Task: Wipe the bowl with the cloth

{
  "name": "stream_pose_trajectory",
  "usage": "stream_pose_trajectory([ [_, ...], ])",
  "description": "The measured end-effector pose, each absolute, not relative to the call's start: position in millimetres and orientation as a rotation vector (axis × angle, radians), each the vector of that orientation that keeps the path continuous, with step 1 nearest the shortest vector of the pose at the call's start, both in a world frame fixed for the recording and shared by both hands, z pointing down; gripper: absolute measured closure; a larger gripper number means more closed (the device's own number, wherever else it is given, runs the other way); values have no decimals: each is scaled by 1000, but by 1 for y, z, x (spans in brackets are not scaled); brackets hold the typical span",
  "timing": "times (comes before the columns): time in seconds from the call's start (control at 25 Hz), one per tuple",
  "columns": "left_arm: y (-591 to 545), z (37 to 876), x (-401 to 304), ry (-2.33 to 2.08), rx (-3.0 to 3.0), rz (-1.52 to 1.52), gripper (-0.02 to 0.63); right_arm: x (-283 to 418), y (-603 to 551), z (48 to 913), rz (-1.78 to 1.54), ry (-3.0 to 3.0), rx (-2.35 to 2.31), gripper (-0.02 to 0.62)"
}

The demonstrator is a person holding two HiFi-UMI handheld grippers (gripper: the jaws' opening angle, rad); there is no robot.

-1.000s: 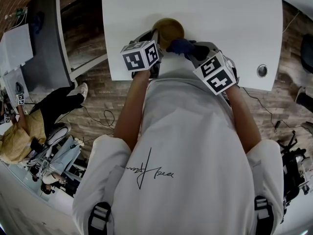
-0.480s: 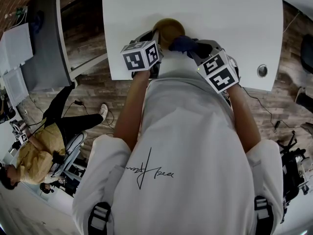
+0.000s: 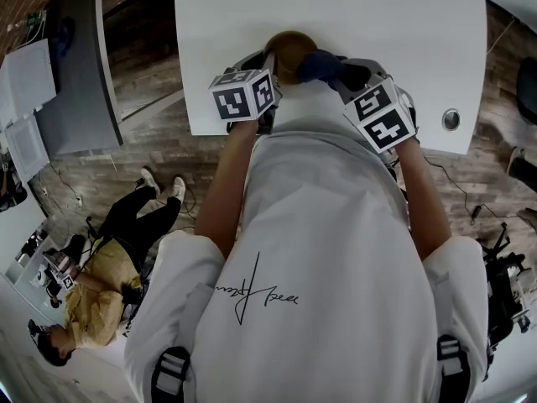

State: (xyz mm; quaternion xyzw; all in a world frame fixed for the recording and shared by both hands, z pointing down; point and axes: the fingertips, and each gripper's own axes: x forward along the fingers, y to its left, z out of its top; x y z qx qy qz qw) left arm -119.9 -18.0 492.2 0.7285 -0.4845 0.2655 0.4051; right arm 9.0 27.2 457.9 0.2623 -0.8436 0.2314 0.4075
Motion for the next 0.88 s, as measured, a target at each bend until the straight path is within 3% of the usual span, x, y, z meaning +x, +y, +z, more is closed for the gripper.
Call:
stream_pose_trajectory([
  [0.88, -30, 509, -118, -1164, 1860, 691, 597, -1, 0, 474, 523, -2123, 602, 540],
])
